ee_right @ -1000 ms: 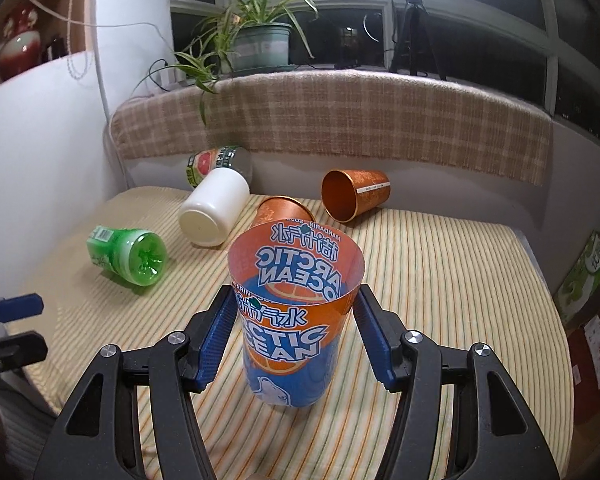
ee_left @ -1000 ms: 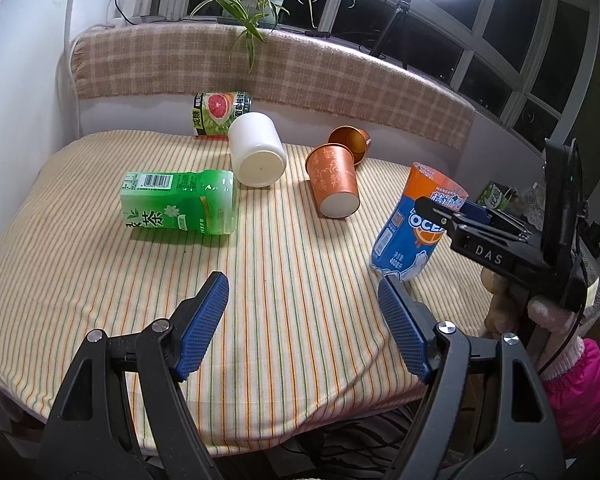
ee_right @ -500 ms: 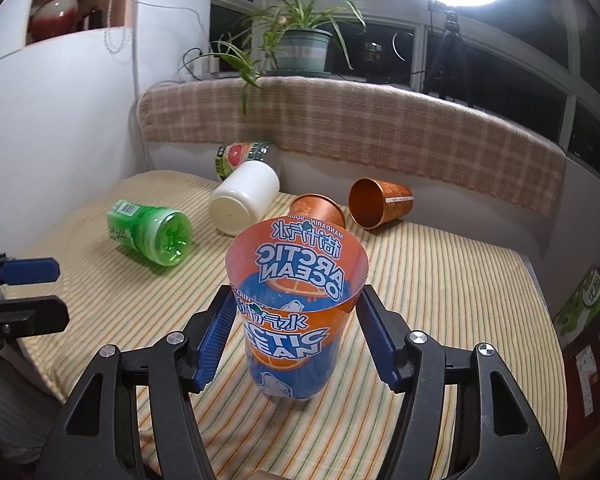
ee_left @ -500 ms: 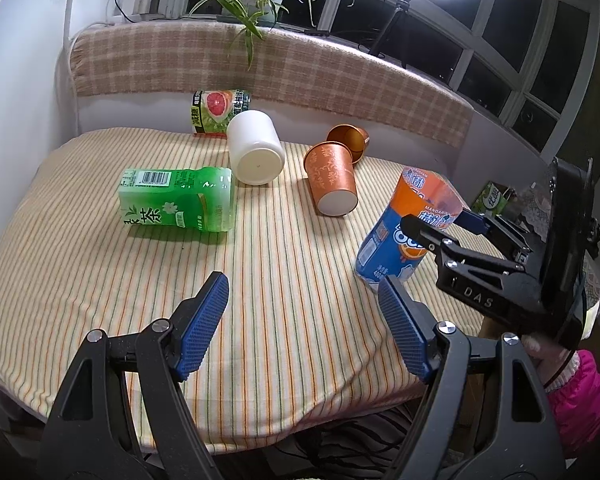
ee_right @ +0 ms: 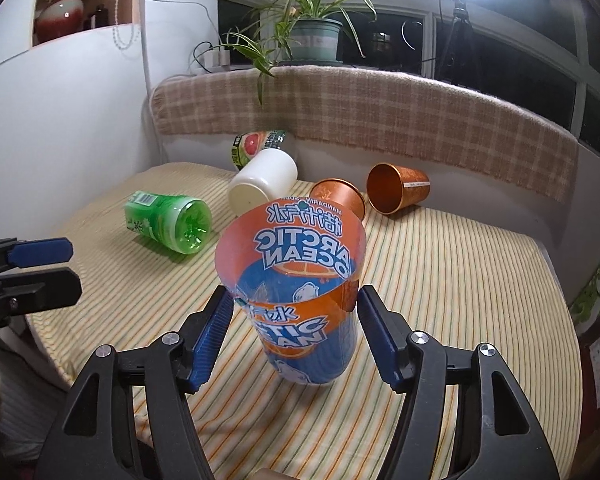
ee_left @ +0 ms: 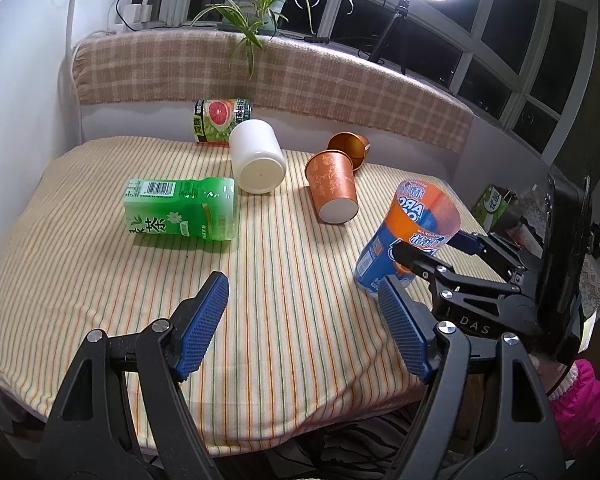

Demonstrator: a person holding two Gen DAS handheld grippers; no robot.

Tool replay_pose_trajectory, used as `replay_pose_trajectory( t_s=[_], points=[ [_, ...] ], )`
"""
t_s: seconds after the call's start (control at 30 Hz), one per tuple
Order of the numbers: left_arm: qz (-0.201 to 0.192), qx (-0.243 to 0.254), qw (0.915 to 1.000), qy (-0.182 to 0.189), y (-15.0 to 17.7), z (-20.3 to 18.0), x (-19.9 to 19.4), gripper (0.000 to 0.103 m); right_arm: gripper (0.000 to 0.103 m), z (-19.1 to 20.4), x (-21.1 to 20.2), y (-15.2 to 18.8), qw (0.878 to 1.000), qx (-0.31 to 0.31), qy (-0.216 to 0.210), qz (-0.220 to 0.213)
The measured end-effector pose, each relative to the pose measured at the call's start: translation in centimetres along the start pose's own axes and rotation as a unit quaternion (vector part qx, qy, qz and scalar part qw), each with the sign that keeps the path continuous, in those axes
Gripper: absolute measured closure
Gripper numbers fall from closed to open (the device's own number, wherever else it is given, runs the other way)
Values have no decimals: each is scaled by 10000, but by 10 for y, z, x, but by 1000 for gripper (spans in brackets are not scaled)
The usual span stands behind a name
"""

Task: Flip cup upright
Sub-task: 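Lower the upright cup onto the bedspread and open the right tool, then pull the right tool back from the standing cup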

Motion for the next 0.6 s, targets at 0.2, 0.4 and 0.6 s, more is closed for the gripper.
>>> replay_pose_trajectory(
  t_s=[0.2,0.4,0.6],
  points=[
    [-16,71,10000,10,-2,-5,1,23,36,-10,-4,4,9998,204,-16,18],
    [-27,112,9999,13,-5,-9,3,23,36,-15,-12,10,9991,416,-111,16],
    [-253,233,9994,-75,-16,-14,-2,23,36,-22,-25,18,9978,644,-165,-24]
  ],
)
Point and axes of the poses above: each gripper's, at about its wrist camera, not at the fingertips, and x roughly the way its jaws point, z to its left, y to its underside, the point moved 8 cm from there along x, roughly the way its jaws point, and after that the axes turned 4 degrees about z, right-handed, at the moved point
